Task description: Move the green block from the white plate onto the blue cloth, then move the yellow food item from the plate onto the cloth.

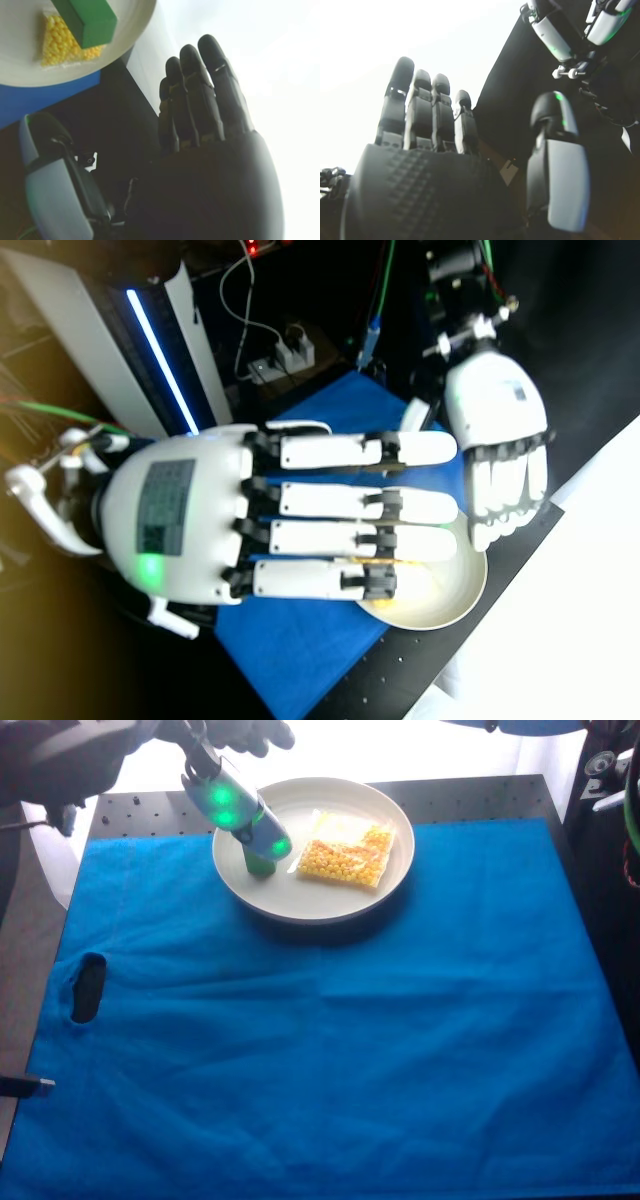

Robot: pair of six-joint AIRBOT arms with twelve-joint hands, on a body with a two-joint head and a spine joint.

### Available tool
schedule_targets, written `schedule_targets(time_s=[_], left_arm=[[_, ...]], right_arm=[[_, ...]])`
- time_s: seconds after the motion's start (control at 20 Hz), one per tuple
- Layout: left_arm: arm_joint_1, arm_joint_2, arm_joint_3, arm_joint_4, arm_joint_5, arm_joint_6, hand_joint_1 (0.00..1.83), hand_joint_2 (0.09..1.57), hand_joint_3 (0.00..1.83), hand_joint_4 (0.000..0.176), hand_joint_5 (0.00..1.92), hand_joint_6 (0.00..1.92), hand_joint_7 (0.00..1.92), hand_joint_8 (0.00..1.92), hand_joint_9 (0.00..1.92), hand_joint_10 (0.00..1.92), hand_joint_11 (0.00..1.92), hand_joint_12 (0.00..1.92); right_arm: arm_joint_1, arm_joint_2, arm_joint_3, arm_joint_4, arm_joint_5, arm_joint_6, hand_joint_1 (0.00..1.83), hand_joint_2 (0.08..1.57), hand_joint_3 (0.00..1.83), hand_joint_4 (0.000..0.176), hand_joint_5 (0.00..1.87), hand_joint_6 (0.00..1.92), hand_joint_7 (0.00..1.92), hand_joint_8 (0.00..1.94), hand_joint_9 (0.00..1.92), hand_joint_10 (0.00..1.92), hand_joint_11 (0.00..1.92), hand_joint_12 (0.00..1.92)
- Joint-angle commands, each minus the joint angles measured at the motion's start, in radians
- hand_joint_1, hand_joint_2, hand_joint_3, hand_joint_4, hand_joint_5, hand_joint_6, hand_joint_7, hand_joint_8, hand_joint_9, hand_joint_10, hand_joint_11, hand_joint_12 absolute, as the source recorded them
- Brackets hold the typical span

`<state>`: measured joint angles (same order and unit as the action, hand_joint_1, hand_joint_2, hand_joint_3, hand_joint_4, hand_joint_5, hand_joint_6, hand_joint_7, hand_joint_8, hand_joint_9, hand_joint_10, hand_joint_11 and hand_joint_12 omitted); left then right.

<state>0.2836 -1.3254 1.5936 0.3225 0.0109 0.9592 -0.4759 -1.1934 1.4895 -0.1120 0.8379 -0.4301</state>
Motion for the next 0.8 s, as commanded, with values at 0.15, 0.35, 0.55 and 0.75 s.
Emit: schedule_targets(time_s=[0.15,0.35,0.55,0.75], left_arm=[[0.013,-0.029,0.034,0.004,-0.057,0.004,0.72,0.82,0.00,0.000,0.49,0.00,0.68,0.00,0.64,0.00,0.26,0.96],[0.033,-0.050,0.068,0.005,-0.024,0.004,0.75,0.77,0.00,0.000,0.54,0.00,0.72,0.00,0.55,0.00,0.00,1.17],[0.045,-0.057,0.079,0.005,-0.012,0.004,0.81,0.78,0.00,0.000,0.62,0.01,0.77,0.01,0.69,0.03,0.14,1.23],[0.050,-0.061,0.081,0.005,-0.015,0.005,0.85,0.79,0.00,0.000,0.74,0.00,0.85,0.00,0.79,0.02,0.30,1.00]], right_arm=[[0.018,-0.005,-0.001,0.024,0.120,0.004,0.61,1.07,0.01,0.068,0.22,0.00,0.30,0.00,0.30,0.00,0.00,1.04],[0.018,-0.010,-0.001,0.023,0.122,0.004,0.60,1.10,0.00,0.055,0.22,0.00,0.29,0.00,0.31,0.01,0.00,1.11],[0.018,-0.013,-0.001,0.019,0.126,0.004,0.63,1.11,0.00,0.024,0.22,0.00,0.27,0.00,0.29,0.02,0.00,1.01],[0.018,-0.016,-0.001,0.015,0.131,0.004,0.67,1.09,0.00,0.026,0.23,0.00,0.33,0.01,0.36,0.02,0.00,1.17]])
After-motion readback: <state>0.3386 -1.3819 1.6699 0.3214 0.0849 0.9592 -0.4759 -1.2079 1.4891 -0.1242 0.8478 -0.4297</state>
